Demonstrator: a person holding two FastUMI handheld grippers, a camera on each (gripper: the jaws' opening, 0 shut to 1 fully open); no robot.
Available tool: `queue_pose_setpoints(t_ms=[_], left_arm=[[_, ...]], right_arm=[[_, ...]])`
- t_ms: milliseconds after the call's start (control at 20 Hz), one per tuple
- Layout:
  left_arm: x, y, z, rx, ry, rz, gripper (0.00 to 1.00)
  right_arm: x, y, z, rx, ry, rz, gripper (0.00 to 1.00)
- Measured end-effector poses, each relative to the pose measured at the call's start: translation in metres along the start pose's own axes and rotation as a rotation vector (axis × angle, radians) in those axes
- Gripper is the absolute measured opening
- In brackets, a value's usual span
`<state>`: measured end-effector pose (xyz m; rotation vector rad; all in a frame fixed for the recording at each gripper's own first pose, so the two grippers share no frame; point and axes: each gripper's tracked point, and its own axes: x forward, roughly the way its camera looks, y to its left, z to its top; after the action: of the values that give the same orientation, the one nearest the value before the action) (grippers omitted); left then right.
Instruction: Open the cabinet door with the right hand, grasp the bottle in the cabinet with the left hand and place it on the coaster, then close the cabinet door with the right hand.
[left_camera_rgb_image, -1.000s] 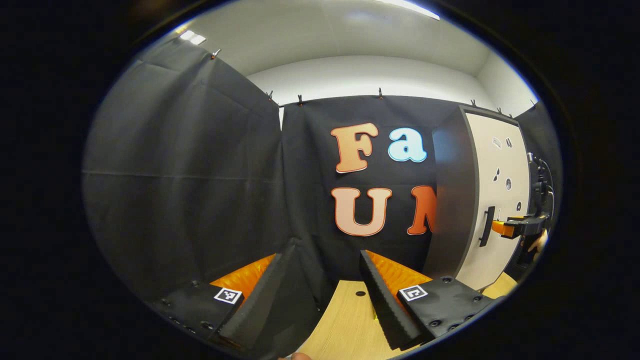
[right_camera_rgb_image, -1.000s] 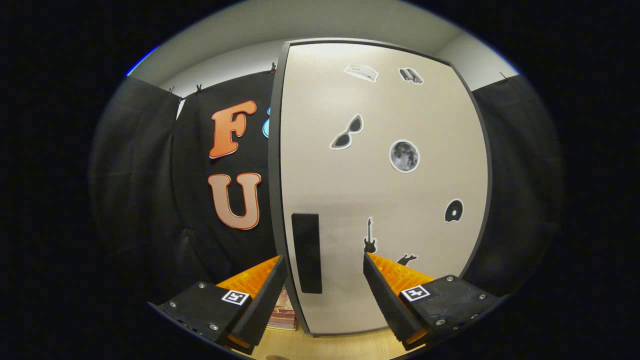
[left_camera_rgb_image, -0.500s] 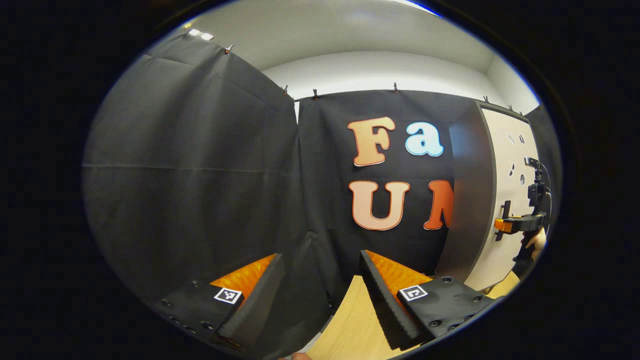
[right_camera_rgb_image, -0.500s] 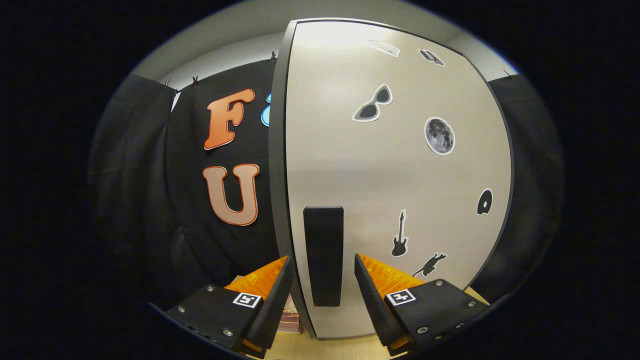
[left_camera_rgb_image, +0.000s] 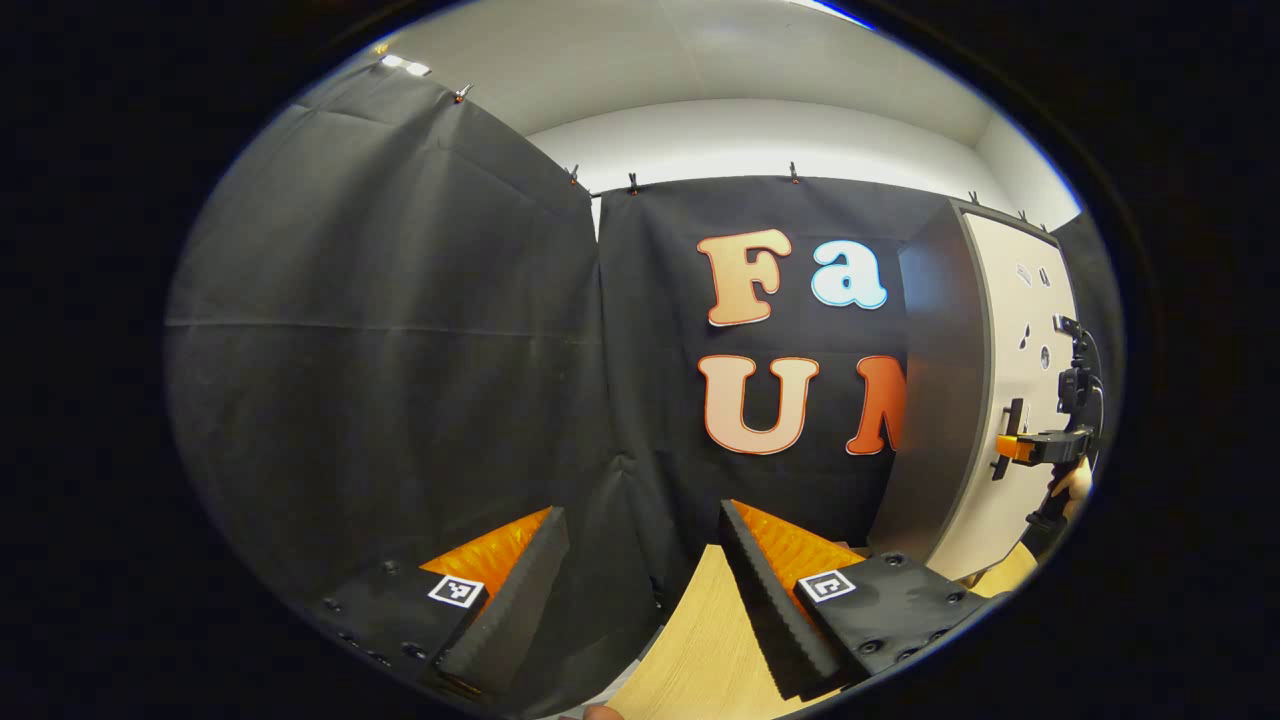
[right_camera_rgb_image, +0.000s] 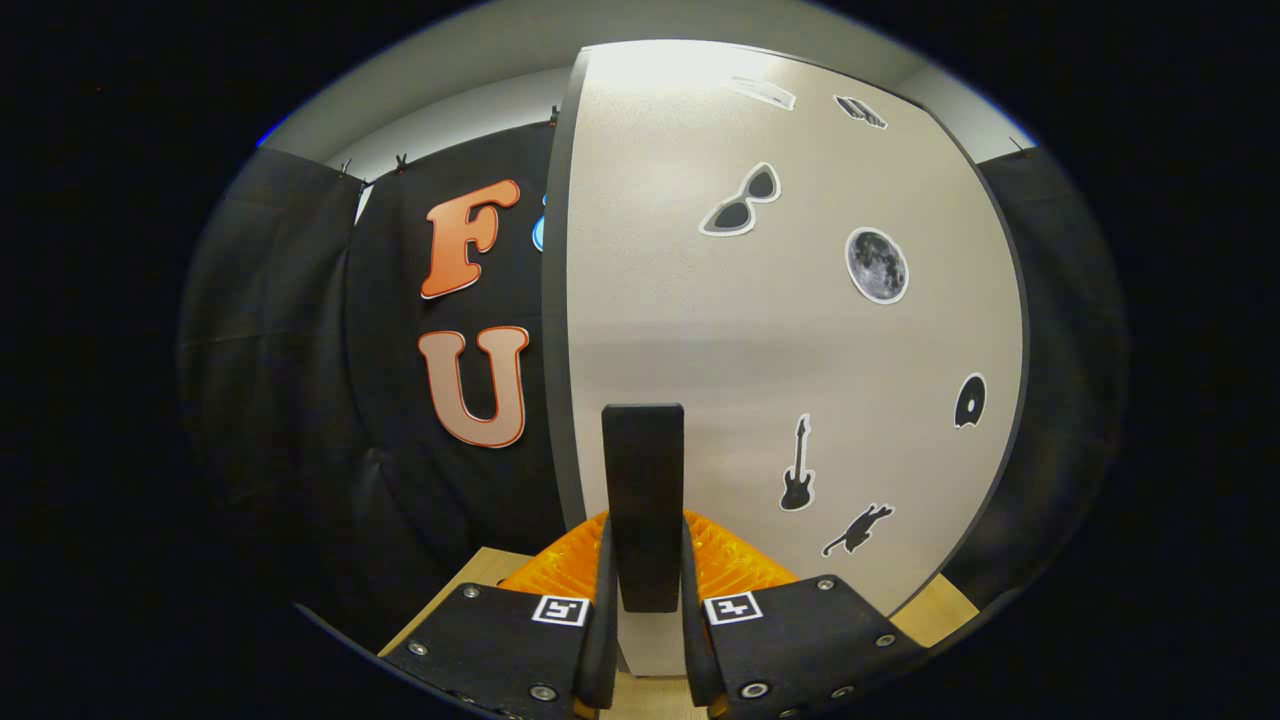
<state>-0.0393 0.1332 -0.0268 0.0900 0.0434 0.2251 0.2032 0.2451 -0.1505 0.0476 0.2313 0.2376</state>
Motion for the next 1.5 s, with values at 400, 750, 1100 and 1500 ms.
queue_pose_setpoints(t_ms=[400, 750, 1100, 1500], left_arm=[[-0.014, -0.032, 0.001, -0.007, -0.003, -0.053, 0.98], [-0.023, -0.068, -0.002, -0.004, -0.004, -0.101, 0.98], [-0.024, -0.119, -0.006, -0.013, 0.004, -0.174, 0.98], [-0.025, -0.21, -0.005, -0.021, 0.005, -0.321, 0.99]], right_arm=[[-0.055, -0.004, -0.005, 0.035, -0.009, 0.092, 0.19], [-0.071, -0.015, -0.004, 0.029, -0.029, 0.088, 0.17], [-0.088, -0.035, -0.005, 0.016, -0.031, 0.035, 0.16], [-0.107, -0.072, -0.005, 0.012, -0.043, -0.111, 0.05]])
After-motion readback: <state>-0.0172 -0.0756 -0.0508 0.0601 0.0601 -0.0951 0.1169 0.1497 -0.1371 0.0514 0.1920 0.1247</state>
